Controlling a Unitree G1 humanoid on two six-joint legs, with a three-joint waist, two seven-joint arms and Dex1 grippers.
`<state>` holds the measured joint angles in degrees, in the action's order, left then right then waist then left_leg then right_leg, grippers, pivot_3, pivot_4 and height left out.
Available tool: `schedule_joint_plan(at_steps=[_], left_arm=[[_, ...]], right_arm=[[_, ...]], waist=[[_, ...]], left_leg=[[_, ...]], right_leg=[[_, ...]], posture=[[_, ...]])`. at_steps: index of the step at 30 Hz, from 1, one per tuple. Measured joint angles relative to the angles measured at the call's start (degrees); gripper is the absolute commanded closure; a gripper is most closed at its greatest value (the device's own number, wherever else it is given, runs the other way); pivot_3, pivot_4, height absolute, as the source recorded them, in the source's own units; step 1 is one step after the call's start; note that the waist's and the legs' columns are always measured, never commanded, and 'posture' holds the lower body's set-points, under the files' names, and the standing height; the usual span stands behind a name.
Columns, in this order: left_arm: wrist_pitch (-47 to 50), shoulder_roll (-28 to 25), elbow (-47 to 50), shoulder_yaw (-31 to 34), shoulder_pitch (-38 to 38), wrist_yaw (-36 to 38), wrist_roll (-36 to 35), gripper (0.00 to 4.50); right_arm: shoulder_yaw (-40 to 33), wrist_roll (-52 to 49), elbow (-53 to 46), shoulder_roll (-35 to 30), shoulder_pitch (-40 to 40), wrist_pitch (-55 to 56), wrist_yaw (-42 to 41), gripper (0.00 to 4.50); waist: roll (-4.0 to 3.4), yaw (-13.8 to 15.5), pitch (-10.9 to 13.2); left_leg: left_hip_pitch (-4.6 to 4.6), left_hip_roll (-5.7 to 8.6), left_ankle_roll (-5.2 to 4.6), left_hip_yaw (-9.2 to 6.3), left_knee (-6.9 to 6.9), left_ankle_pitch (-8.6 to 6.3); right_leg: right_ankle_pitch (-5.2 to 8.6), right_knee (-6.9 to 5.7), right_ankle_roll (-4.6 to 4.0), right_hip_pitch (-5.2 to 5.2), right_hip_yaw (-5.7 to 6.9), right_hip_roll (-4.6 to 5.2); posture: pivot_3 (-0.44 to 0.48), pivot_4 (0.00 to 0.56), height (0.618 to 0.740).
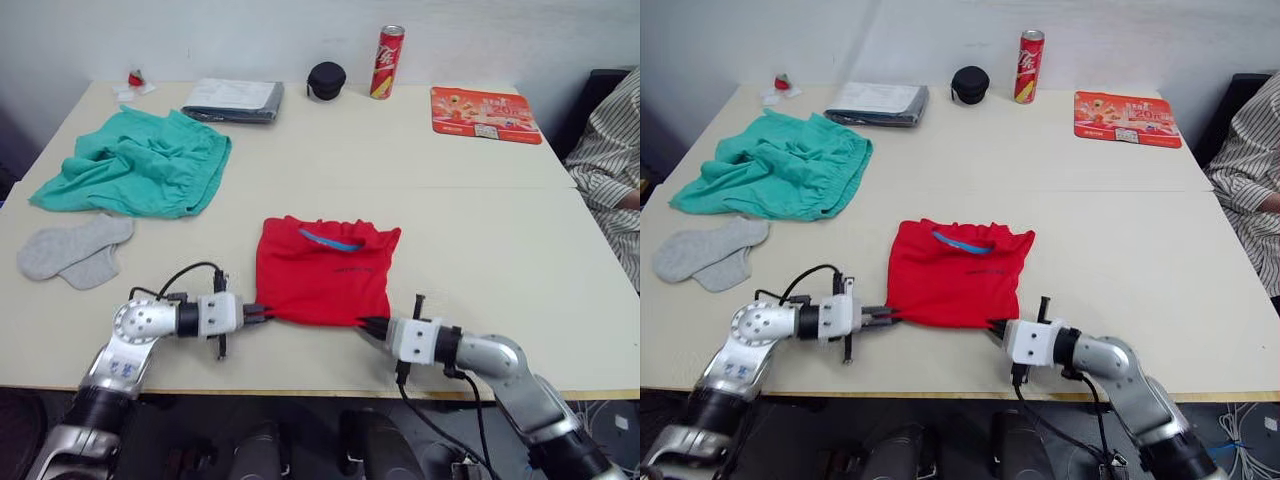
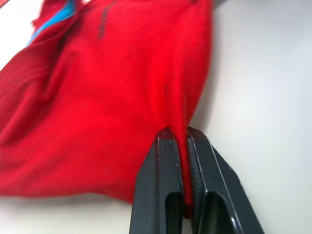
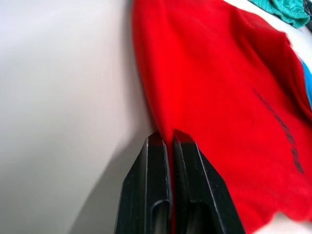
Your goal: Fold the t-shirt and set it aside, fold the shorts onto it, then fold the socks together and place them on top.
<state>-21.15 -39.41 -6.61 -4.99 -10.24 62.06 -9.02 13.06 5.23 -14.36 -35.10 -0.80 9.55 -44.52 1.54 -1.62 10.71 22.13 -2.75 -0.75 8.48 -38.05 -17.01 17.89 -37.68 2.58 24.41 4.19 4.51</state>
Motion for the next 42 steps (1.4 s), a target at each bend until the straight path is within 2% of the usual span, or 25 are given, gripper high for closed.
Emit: schedule_joint_plan(at_steps=[5, 8, 10, 14, 15, 17, 19, 21, 22, 24, 26, 29, 30, 32, 35, 42], left_arm=[[2.3, -2.0, 6.7, 1.4, 8.1, 0.0, -3.1, 4.47], [3.1, -2.2, 8.0, 1.9, 10.1, -0.4, -3.5, 4.5], [3.9, -2.4, 8.0, 2.7, 10.6, -0.6, -4.0, 4.5], [8.0, -3.5, 8.9, 4.0, 11.5, 0.8, -7.9, 3.37], [10.5, -4.0, 9.9, 4.7, 12.2, 1.4, -10.0, 3.05], [18.9, -7.4, 13.8, 5.8, 13.9, 3.6, -16.3, 2.44], [27.2, -11.3, 17.6, 8.1, 14.3, 5.4, -22.6, 2.44], [33.0, -13.0, 20.1, 10.6, 13.8, 6.0, -27.6, 2.44], [36.3, -13.3, 21.2, 11.8, 13.2, 6.1, -30.3, 2.4], [40.3, -13.0, 21.8, 12.4, 11.6, 6.2, -33.5, 2.81], [42.7, -12.0, 21.4, 12.4, 7.1, 5.2, -34.2, 3.35], [40.1, -8.7, 18.7, 10.7, 1.4, 4.0, -30.0, 4.35], [37.2, -6.4, 15.6, 8.5, -0.9, 3.6, -26.2, 4.5], [31.8, -2.7, 11.2, 4.4, -3.2, 3.6, -20.2, 4.5], [24.7, 3.8, 5.7, 1.3, -5.6, 3.1, -15.3, 4.5], [11.5, 9.3, -8.0, -3.5, -9.8, 0.8, -3.5, 4.5]], right_arm=[[-0.6, -2.1, -5.5, -1.2, 8.7, -1.1, 0.2, 4.5], [-0.6, -4.3, -7.3, -1.1, 11.2, -3.4, 0.4, 3.8], [-1.5, -5.4, -7.8, -0.9, 11.6, -4.7, 1.0, 3.14], [-3.5, -9.1, -8.2, -0.8, 13.1, -5.8, 0.9, 1.72], [-4.4, -10.8, -8.2, -0.9, 14.0, -5.9, 0.2, 1.71], [-6.9, -17.2, -9.2, -2.8, 15.7, -6.9, -3.4, 1.71], [-10.0, -23.6, -11.2, -5.6, 16.5, -9.3, -6.8, 1.71], [-12.3, -29.1, -13.3, -7.5, 16.3, -12.5, -9.0, 1.71], [-13.4, -32.6, -14.4, -8.3, 15.7, -14.9, -10.0, 1.88], [-13.7, -36.4, -15.0, -8.6, 13.4, -17.9, -10.7, 2.29], [-13.4, -37.6, -14.9, -7.9, 7.8, -20.4, -10.5, 3.01], [-11.0, -35.6, -13.2, -5.2, 0.5, -20.8, -9.4, 4.09], [-8.2, -32.5, -10.7, -3.5, -2.9, -20.2, -9.0, 4.44], [-3.6, -26.9, -5.6, -0.4, -7.5, -18.5, -8.4, 4.48], [0.6, -21.4, 2.8, 3.2, -12.6, -16.2, -7.9, 4.48], [2.7, -13.6, 22.6, 8.6, -22.8, -8.2, -7.7, 4.48]], waist=[[0.01, 0.1, 0.0], [0.04, 0.1, 0.0], [0.09, 0.1, -0.1], [0.08, 0.1, -0.1], [0.09, 0.1, -0.1], [0.07, 0.1, 0.0], [0.07, 0.1, 0.0], [0.07, 0.1, 0.0], [0.06, 0.1, 0.0], [0.04, 0.1, 0.0], [0.04, 0.1, 0.0], [0.01, 0.2, 0.0], [0.01, 0.2, 0.0], [0.02, 0.1, 0.0], [0.02, 0.1, 0.0], [0.02, -0.1, 0.0]], left_leg=[[-0.07, 0.0, -0.03, -0.08, 0.0, -0.07], [-0.08, 0.01, -0.13, -0.08, 0.0, -0.12], [-0.09, 0.0, -0.14, -0.09, 0.0, -0.13], [-0.08, -0.01, -0.11, -0.09, 0.02, -0.13], [-0.08, -0.02, -0.1, -0.1, 0.02, -0.13], [-0.05, -0.02, -0.1, -0.11, 0.02, -0.13], [-0.09, -0.01, -0.12, -0.14, 0.01, -0.13], [-0.18, -0.01, -0.21, -0.16, 0.01, -0.17], [-0.34, -0.02, -0.2, -0.19, 0.03, -0.19], [-0.76, -0.03, -0.23, -0.2, 0.17, -0.26], [-0.84, -0.01, -0.28, -0.19, 0.17, -0.3], [-0.89, 0.01, -0.17, -0.17, 0.22, -0.27], [-0.88, 0.02, -0.03, -0.14, 0.23, -0.19], [-0.8, 0.04, 0.02, -0.07, 0.23, -0.17], [-0.58, 0.02, 0.01, -0.02, 0.08, -0.17], [-0.62, 0.0, -0.05, 0.01, 0.03, -0.18]], right_leg=[[0.0, 0.0, 0.0, -0.08, 0.03, 0.02], [0.0, 0.0, 0.0, -0.09, 0.02, 0.02], [0.0, 0.0, 0.0, -0.1, 0.03, 0.02], [0.02, 0.0, -0.04, -0.09, 0.05, 0.01], [0.02, 0.02, -0.04, -0.09, 0.06, 0.0], [0.03, 0.03, -0.04, -0.09, 0.05, 0.01], [0.02, 0.04, -0.04, -0.14, 0.05, 0.01], [0.02, 0.04, -0.04, -0.24, 0.05, 0.01], [0.03, 0.08, -0.04, -0.41, 0.07, 0.0], [0.04, 0.25, -0.05, -0.82, 0.09, -0.03], [0.04, 0.26, -0.06, -0.9, 0.08, -0.03], [0.06, 0.28, -0.08, -0.93, 0.08, -0.04], [0.06, 0.29, -0.08, -0.9, 0.08, -0.05], [0.06, 0.29, -0.08, -0.82, 0.07, -0.08], [0.06, 0.29, -0.07, -0.68, 0.08, -0.09], [0.05, 0.26, -0.04, -0.7, 0.06, -0.08]], posture=[[0.0, 0.15, 0.74], [0.0, 0.15, 0.74], [0.0, 0.15, 0.74], [0.0, 0.15, 0.74], [0.0, 0.15, 0.74], [0.0, 0.15, 0.74], [0.0, 0.15, 0.74], [0.0, 0.15, 0.74], [0.0, 0.15, 0.74], [0.0, 0.15, 0.74], [0.0, 0.15, 0.74], [0.0, 0.15, 0.74], [0.0, 0.15, 0.74], [0.0, 0.15, 0.74], [0.0, 0.15, 0.74], [0.0, 0.15, 0.74]])
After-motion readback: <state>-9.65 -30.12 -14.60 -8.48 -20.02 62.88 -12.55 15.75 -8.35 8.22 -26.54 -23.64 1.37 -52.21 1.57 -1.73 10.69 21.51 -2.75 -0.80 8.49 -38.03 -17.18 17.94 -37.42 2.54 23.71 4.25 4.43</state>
